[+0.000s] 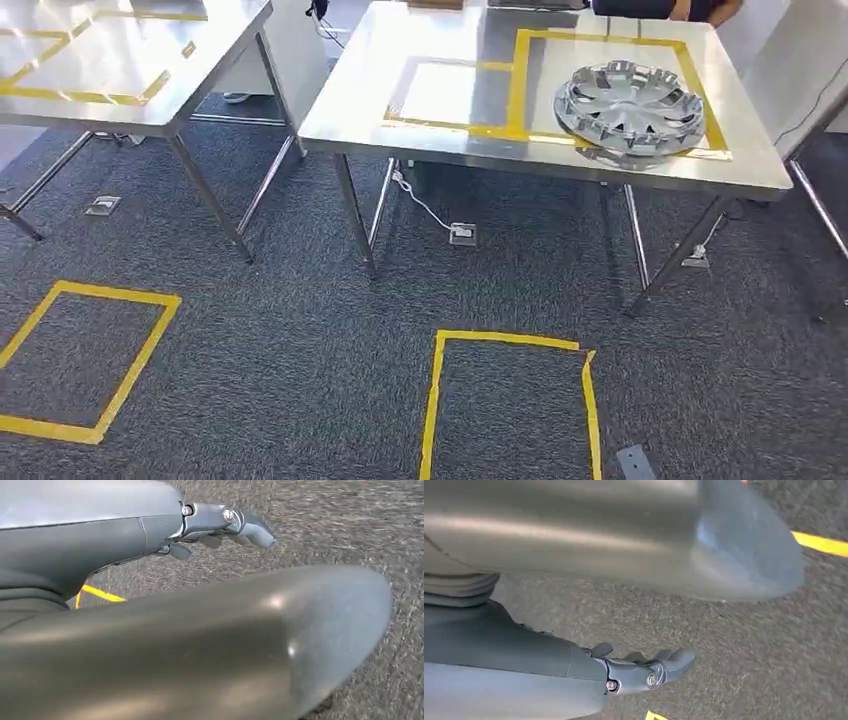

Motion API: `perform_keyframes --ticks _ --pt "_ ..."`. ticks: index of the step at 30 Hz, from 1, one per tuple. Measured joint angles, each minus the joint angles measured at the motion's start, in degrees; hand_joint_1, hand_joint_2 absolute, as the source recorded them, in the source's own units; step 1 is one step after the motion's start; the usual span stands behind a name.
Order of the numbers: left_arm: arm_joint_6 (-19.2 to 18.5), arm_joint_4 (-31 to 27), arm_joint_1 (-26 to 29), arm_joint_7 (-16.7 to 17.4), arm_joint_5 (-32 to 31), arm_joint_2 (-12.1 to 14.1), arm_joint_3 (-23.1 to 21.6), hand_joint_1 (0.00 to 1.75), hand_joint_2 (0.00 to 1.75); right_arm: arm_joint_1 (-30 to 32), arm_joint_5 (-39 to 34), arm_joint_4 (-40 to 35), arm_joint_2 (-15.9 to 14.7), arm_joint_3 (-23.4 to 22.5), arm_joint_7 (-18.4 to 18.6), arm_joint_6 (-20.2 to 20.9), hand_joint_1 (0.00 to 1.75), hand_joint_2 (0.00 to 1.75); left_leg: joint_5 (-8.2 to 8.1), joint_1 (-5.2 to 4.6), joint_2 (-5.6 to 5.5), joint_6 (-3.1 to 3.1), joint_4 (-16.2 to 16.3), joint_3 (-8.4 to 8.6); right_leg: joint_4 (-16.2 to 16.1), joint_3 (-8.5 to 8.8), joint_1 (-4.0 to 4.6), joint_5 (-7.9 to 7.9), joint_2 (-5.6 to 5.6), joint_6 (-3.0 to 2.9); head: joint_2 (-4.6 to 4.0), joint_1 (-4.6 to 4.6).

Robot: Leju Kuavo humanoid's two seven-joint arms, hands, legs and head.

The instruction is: Take the parts from the cabinet and place them on the table.

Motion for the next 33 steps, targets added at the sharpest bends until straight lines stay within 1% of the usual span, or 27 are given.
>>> perform_keyframes --ticks 3,4,5,6,7,8,10,11,13,14,15,16,17,19,20,21,22,23,24,25,26,27,28,29,30,31,33 --pt "0.0 0.0 0.2 0.2 -0.9 0.2 0.0 0.00 0.00 0.6 0.2 0.7 0.0 -0.1 0.4 0.3 0.00 0.00 0.58 -0.19 -1.94 0.46 -0.1 -0.31 -0.2 0.42 -0.04 -0.05 -1.31 0.95 0.00 0.15" --pt "0.0 0.0 0.4 0.4 -1.1 0.3 0.0 0.00 0.00 0.7 0.4 0.8 0.1 -0.1 0.6 0.7 0.00 0.00 0.78 -0.17 -2.52 0.84 -0.4 -0.30 -0.4 0.73 -0.04 -0.08 -1.77 1.37 0.00 0.11" --pt "-0.1 0.0 0.4 0.5 -1.4 0.3 0.0 0.00 0.00 0.7 0.7 0.8 0.2 -0.1 0.8 0.9 0.00 0.00 1.19 0.41 -2.89 1.29 -1.0 0.22 -0.1 0.69 -0.12 -0.48 -1.07 1.89 0.00 0.11" --pt "-0.3 0.0 0.5 0.7 -1.7 0.2 0.0 0.00 0.00 0.7 1.1 0.9 0.3 -0.1 1.0 1.2 0.00 0.00 1.36 0.47 -3.47 1.56 -1.1 0.29 1.4 0.15 -0.23 -1.73 2.15 2.23 0.00 0.39" --pt "-0.4 0.0 0.3 0.8 -1.8 0.3 -0.1 0.00 0.00 0.8 1.5 1.0 0.4 -0.1 1.2 1.4 0.00 0.00 1.47 0.48 -3.89 1.80 -1.0 0.06 5.0 -1.50 -0.36 -4.04 4.27 2.36 0.00 0.55" --pt "-0.5 0.0 0.0 0.9 -1.9 0.3 -0.1 0.00 0.00 1.0 1.7 1.2 0.4 -0.1 1.6 1.5 0.00 0.00 1.55 0.46 -4.61 1.95 -1.0 -0.12 9.7 -3.68 -0.41 -6.48 5.12 2.46 0.00 0.63" --pt "-0.6 0.0 0.0 1.1 -2.2 0.0 -0.2 0.00 0.00 1.5 2.4 1.5 0.6 -0.1 2.1 2.1 0.00 0.00 1.65 0.39 -6.20 2.05 -1.0 -0.32 16.6 -7.03 -0.36 -8.80 5.37 2.47 0.00 0.68" --pt "-0.7 0.0 0.1 1.1 -2.4 0.0 -0.3 0.00 0.00 1.6 2.7 1.6 0.8 -0.1 2.3 2.1 0.00 0.00 1.70 0.40 -7.03 2.00 -0.9 -0.35 16.7 -7.25 -0.37 -7.83 5.41 2.42 0.00 0.70" --pt "-0.9 0.1 0.3 1.2 -2.8 -0.2 -0.5 0.00 0.00 1.6 2.9 1.6 1.1 -0.1 2.3 2.3 0.00 0.00 1.79 0.44 -8.41 1.83 -0.7 -0.34 10.4 -4.34 -0.46 -3.50 5.59 2.22 0.00 0.72" --pt "-1.0 0.1 0.2 1.2 -2.8 -0.4 -0.6 0.00 0.00 1.5 3.1 1.6 1.2 -0.1 2.3 2.3 0.00 0.00 1.85 0.47 -9.27 1.63 -0.5 -0.34 4.2 -1.28 -0.59 -0.44 6.54 2.11 0.00 0.72" --pt "-1.1 0.1 0.1 1.2 -2.9 -0.5 -0.9 0.00 0.00 1.5 3.2 1.6 1.2 -0.1 2.3 2.3 0.00 0.00 1.93 0.54 -9.85 1.41 -0.4 -0.50 0.3 0.57 -0.89 -0.18 9.44 1.94 0.00 0.77" --pt "-1.1 0.1 0.0 1.1 -3.0 -0.5 -1.1 0.00 0.00 1.5 3.2 1.8 1.3 -0.1 2.3 2.5 0.00 0.00 1.96 0.22 -10.48 0.88 -0.1 -0.89 -0.3 0.61 -0.71 -0.54 10.98 1.93 0.00 0.76" --pt "-1.2 0.1 -0.1 1.2 -3.3 -0.5 -1.1 0.00 0.00 1.5 3.3 1.8 1.4 0.0 2.3 2.5 0.00 0.00 2.27 0.35 -11.10 0.40 -0.3 -1.09 -0.2 0.45 -0.67 -0.33 9.85 1.64 0.00 0.70" --pt "-1.2 0.1 0.2 1.2 -3.7 -0.5 -1.2 0.00 0.00 1.5 3.4 1.8 1.6 0.0 2.5 2.5 0.00 0.00 2.78 0.56 -12.25 -0.41 -0.8 -1.25 -0.2 0.54 -0.31 -0.18 8.77 0.98 0.00 0.70" --pt "-1.2 0.2 0.4 1.5 -4.0 -0.5 -1.4 0.00 0.00 1.5 3.7 1.8 1.8 0.0 2.6 2.5 0.00 0.00 2.88 0.49 -12.59 -0.79 -0.7 -1.62 -0.7 0.62 -0.88 0.26 7.91 0.34 0.00 0.74" --pt "-1.2 0.2 0.5 1.8 -4.4 -0.6 -1.5 0.00 0.00 1.3 3.9 1.8 1.8 0.0 2.5 2.6 0.00 0.00 2.06 0.42 -9.33 -0.78 0.3 -1.93 -1.0 0.65 -0.82 0.47 7.19 -0.18 0.00 0.61" --pt "-1.2 0.2 0.4 2.2 -4.8 -0.6 -1.7 0.00 0.00 1.3 4.0 1.8 1.9 0.0 2.5 2.7 0.00 0.00 -0.04 0.40 -6.85 -0.93 3.1 -3.23 -1.0 0.59 -0.76 0.50 6.57 -0.62 0.00 0.04" --pt "-1.2 0.2 0.2 2.3 -4.9 -0.6 -1.9 0.00 0.00 1.6 4.1 1.8 1.9 0.0 2.5 2.9 0.00 0.00 -2.43 0.46 -5.68 -1.20 7.2 -5.10 -1.0 0.54 -0.64 0.48 5.77 -0.67 0.00 -0.15" --pt "-1.2 0.2 0.1 2.4 -5.2 -0.6 -2.1 0.00 0.00 1.8 4.3 1.9 2.0 0.0 2.5 3.3 0.00 0.00 -4.68 0.54 -5.17 -1.44 11.9 -7.17 -1.0 0.51 -0.54 0.44 4.76 -0.72 0.00 -0.22" --pt "-1.2 0.3 0.0 2.7 -5.5 -0.7 -2.4 0.00 0.00 2.0 4.4 1.9 2.0 0.1 2.6 3.3 0.00 0.00 -6.23 0.65 -5.01 -1.64 16.1 -8.95 -0.9 0.40 -0.48 0.42 3.75 -0.75 0.00 -0.22" --pt "-1.2 0.3 0.1 2.9 -5.7 -0.7 -2.6 0.00 0.00 2.0 4.5 2.0 2.1 0.1 2.6 3.5 0.00 0.00 -6.35 0.72 -4.94 -1.73 17.5 -9.30 -0.9 0.39 -0.47 0.42 3.04 -0.74 0.00 -0.22" --pt "-1.3 0.3 0.4 3.1 -5.8 -0.8 -2.7 0.00 0.00 1.9 4.5 2.0 2.2 0.1 2.6 3.8 0.00 0.00 -5.06 0.78 -4.81 -1.77 15.9 -8.20 -0.9 0.42 -0.47 0.41 2.29 -0.73 0.00 -0.26" --pt "-1.3 0.3 0.5 3.2 -5.9 -0.8 -2.8 0.00 0.00 1.9 4.3 2.0 2.3 0.1 2.5 4.3 0.00 0.00 -2.89 0.81 -4.52 -1.69 11.9 -5.71 -0.9 0.56 -0.48 0.35 1.58 -0.64 0.00 -0.26" --pt "-1.3 0.3 0.5 3.3 -5.9 -0.8 -2.9 0.00 0.00 1.9 3.7 2.0 2.6 0.1 2.4 4.5 0.00 0.00 -0.51 0.78 -3.61 -1.53 6.1 -2.33 -0.9 0.75 -0.48 0.23 0.86 -0.47 0.00 -0.28" --pt "-1.3 0.3 0.4 3.4 -5.9 -0.8 -2.9 0.00 0.00 1.9 2.8 2.0 2.7 0.1 2.0 4.8 0.00 0.00 0.97 0.67 -1.66 -1.18 0.8 0.72 -0.9 0.97 -0.43 0.09 0.22 -0.25 0.00 -0.31" --pt "-1.3 0.3 0.2 3.7 -5.9 -0.8 -2.9 0.00 0.00 1.9 1.4 2.0 2.8 -0.1 1.5 5.4 0.00 0.00 -0.18 -0.02 0.16 -0.39 -0.5 1.14 -0.9 1.06 -0.10 -0.09 -0.34 0.06 0.00 -0.31" --pt "-1.4 0.3 0.2 3.9 -5.8 -0.9 -2.9 0.00 0.00 1.6 -2.0 2.0 3.4 -1.4 0.1 6.6 0.00 0.00 0.36 0.02 -1.32 0.23 -0.8 1.03 -0.9 1.16 -0.05 -0.09 -1.19 0.75 0.00 -0.09"
